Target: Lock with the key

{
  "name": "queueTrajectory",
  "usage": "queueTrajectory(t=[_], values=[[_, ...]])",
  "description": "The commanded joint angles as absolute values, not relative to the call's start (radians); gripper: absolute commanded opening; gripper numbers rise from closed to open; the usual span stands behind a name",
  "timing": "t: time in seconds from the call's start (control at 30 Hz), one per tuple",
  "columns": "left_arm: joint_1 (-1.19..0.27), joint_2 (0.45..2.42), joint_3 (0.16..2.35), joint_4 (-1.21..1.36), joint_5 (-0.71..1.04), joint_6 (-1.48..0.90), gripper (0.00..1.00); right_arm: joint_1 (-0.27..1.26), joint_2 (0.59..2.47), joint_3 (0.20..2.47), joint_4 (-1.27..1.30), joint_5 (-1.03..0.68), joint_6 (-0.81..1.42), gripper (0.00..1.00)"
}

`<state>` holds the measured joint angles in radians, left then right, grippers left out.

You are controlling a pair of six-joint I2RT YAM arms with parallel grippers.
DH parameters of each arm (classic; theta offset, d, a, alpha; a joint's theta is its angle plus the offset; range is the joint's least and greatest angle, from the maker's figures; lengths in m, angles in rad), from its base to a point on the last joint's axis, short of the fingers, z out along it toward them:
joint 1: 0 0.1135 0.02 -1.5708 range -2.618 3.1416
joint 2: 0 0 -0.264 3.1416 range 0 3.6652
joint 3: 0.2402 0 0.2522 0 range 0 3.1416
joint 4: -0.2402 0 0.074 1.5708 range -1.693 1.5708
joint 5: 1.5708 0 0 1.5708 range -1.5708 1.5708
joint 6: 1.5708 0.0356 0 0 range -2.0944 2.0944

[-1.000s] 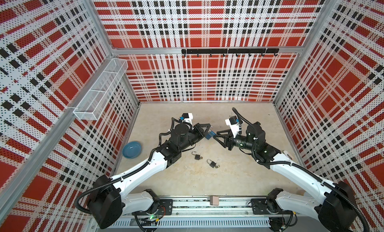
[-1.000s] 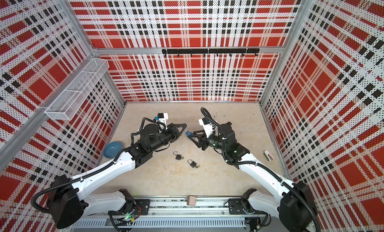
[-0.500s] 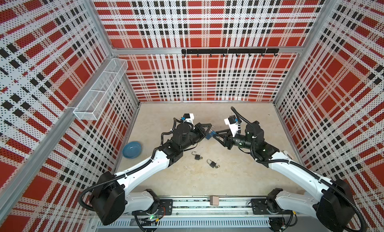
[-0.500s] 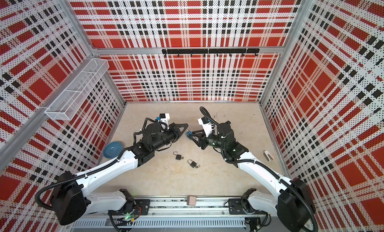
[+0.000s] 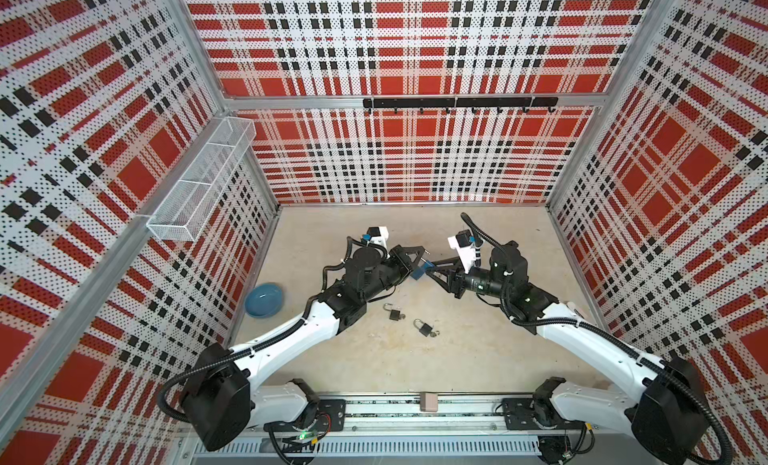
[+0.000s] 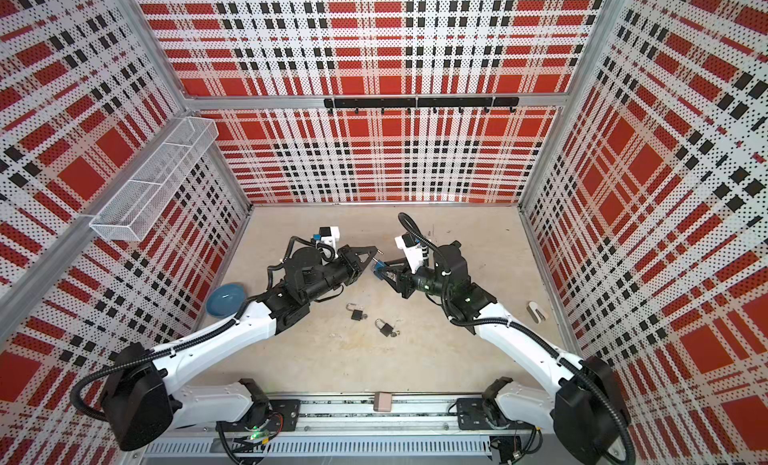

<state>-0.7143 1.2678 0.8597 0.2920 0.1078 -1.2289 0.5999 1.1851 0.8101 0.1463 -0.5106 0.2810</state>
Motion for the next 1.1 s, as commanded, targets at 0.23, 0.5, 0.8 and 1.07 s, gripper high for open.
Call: queueTrajectory(t=[0.23, 0.5, 0.8, 1.07], values=[[-0.723, 1.272, 0.904, 0.369, 0.119, -1.259, 0.00, 0.600, 1.210, 0.843, 0.189, -0.513, 0.276, 0.35], [-0.724, 1.271, 0.899, 0.371, 0.120, -1.263, 0.00, 0.599, 1.207, 0.841, 0.200, -0.506, 0.286, 0.16], [-0.712, 1.244, 0.881, 0.371, 0.117, -1.244, 0.18, 0.600, 1.183, 0.852, 0.158, -0.479, 0.288, 0.00], [-0.648, 1.097, 0.860, 0.148, 0.051, -1.067, 0.52, 0.599, 1.183, 0.938, -0.043, -0.556, 0.253, 0.00]])
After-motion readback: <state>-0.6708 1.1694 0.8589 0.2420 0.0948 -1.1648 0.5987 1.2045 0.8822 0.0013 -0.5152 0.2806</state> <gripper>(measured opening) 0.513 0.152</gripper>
